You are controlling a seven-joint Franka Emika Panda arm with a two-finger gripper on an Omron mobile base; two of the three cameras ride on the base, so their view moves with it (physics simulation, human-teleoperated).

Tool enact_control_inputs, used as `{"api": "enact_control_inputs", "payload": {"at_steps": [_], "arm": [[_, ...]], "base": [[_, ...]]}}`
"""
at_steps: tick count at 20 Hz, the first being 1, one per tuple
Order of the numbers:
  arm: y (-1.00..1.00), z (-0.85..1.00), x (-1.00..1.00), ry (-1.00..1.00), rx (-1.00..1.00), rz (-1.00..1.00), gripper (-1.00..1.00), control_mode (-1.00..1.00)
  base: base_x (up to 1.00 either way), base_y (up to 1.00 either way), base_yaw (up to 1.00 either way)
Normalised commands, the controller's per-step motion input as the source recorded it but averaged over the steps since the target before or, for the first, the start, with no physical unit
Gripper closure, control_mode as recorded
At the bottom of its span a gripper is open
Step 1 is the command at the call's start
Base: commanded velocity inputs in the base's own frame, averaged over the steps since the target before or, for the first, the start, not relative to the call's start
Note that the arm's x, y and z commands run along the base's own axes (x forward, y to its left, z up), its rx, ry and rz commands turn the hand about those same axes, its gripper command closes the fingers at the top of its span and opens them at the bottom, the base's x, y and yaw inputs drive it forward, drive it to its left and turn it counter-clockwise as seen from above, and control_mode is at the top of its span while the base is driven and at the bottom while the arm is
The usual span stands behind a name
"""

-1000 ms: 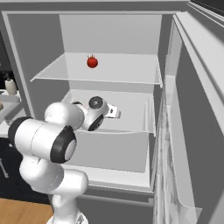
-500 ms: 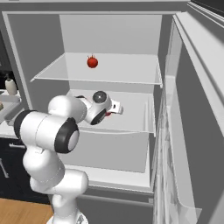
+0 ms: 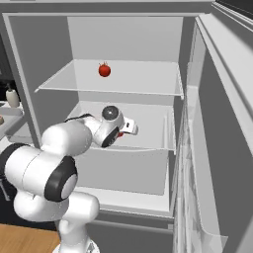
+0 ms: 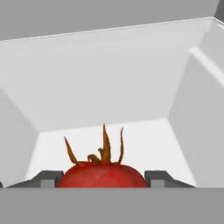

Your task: Place one tomato and one steak in each tupperware on the nearby counter, to pack two identical lunches.

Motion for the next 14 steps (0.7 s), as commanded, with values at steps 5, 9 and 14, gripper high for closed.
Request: {"api": "enact_control_inputs", "payload": {"at_steps": [5, 9, 14], "arm": [[0.0, 0.34, -1.0, -0.06, 0.0, 0.01, 1.0, -1.0], [0.0, 0.98, -0.81, 0.1, 0.0, 0.0, 1.0, -1.0], [0.0, 1.0, -0.84, 0.11, 0.0, 0.0, 1.0, -1.0]], "base": [[0.0, 0.0, 0.0], [0.0, 0.0, 0.0], [0.0, 0.0, 0.0]]}}
